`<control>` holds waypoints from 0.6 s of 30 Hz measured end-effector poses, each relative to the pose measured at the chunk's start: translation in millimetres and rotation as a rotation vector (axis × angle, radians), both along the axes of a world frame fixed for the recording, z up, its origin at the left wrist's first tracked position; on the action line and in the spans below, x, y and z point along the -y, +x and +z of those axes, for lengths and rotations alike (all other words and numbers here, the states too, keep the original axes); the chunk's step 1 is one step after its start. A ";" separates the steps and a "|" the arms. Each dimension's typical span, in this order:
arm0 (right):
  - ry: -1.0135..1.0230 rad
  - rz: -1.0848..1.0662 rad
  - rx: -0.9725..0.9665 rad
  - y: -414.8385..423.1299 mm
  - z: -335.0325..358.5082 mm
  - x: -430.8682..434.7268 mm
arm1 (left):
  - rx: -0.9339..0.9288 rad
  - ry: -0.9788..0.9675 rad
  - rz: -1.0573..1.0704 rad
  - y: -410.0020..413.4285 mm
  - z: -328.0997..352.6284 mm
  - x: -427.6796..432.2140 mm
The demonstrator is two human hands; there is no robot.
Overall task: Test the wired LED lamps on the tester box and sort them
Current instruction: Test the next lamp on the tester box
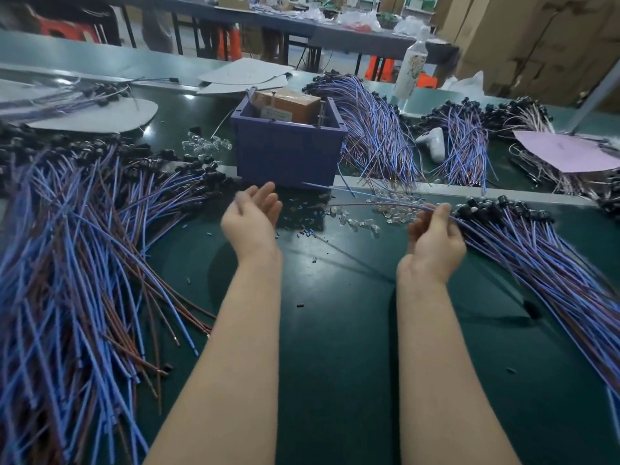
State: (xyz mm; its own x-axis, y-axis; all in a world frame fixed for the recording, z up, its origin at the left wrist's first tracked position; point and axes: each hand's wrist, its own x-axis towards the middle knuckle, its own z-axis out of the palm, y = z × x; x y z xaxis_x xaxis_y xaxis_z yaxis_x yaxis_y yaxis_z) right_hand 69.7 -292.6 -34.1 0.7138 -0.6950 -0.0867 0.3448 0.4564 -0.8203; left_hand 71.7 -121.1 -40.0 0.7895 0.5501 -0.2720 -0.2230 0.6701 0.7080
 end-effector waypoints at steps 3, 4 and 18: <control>0.063 0.100 0.021 -1.7 0.3 -16.0 | -0.078 0.363 -0.079 -4.9 -2.8 19.1; 0.097 0.120 0.024 -2.1 0.7 -18.1 | -0.092 0.475 -0.107 -6.7 -3.4 21.4; 0.577 0.333 0.081 -7.3 3.7 -22.3 | 0.073 -0.105 -0.384 -13.4 10.7 34.1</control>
